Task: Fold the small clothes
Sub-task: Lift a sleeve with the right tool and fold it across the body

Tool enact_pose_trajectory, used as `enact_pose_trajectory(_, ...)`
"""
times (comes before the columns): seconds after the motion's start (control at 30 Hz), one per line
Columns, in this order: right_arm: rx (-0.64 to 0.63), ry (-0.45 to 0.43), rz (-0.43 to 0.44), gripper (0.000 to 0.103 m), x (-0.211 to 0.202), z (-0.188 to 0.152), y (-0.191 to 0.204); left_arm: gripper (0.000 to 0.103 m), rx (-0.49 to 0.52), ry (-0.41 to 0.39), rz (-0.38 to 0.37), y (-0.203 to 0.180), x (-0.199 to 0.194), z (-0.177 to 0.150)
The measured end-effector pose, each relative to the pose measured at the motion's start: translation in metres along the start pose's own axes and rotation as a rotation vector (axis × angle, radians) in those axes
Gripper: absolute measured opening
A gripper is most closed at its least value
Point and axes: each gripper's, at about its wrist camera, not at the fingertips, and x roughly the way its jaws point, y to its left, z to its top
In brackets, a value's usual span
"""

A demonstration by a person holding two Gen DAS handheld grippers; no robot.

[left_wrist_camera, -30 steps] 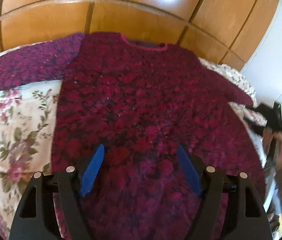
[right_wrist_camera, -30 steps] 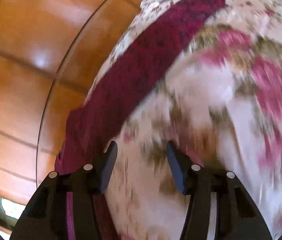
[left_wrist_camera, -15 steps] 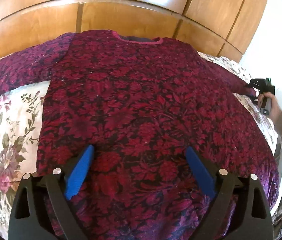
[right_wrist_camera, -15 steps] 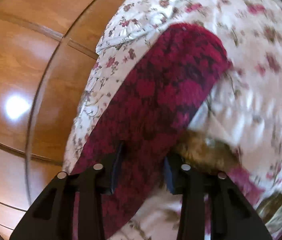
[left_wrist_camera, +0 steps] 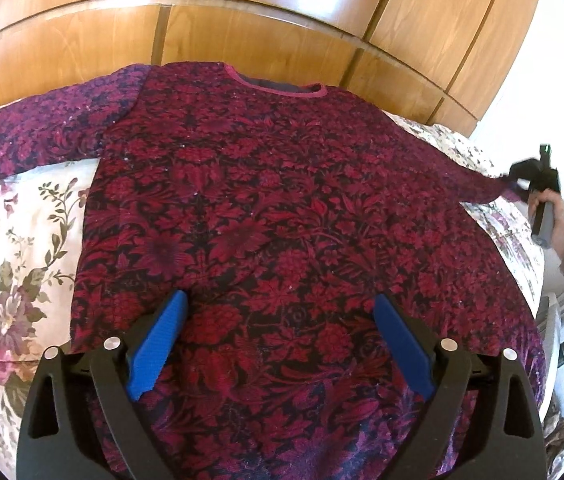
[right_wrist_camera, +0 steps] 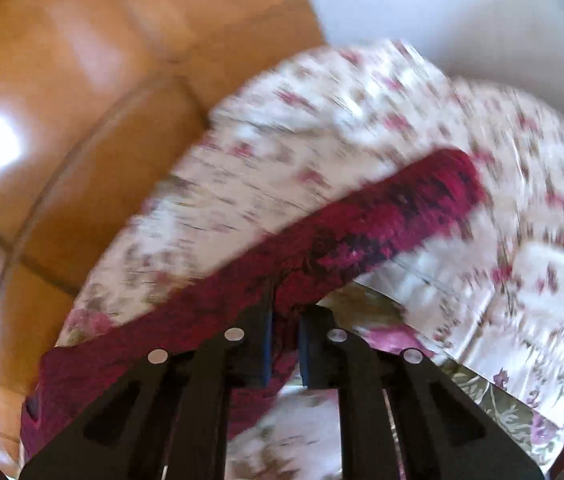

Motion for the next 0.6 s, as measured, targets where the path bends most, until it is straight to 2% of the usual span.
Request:
enact_pose_trajectory(0.1,-0.127,-0.034,0.060,0.009,-0.023,0.000,0.050,0.093,-0.009,-0.004,-0.012,0.001,-0.001,0.000)
enact_pose_trajectory(0.23,-0.286,-0.031,0.171,0.009,-0.039,-0.022,0.128,0.093,-0.025,-0.011,-0.030,0.004,-0.004,0.000)
enact_pose_trajectory(0.4,-0.466,0.021,0.290,0.009,-0.040,-0.080,0.219,0.093,-0.042,-0.018,-0.052,0.007,-0.006,0.000)
enact_pose_trajectory(0.6,-0.693,0.120,0.393,0.009,-0.035,-0.176,0.309,0.096,-0.058,0.018,-0.086,0.009,-0.007,0.005)
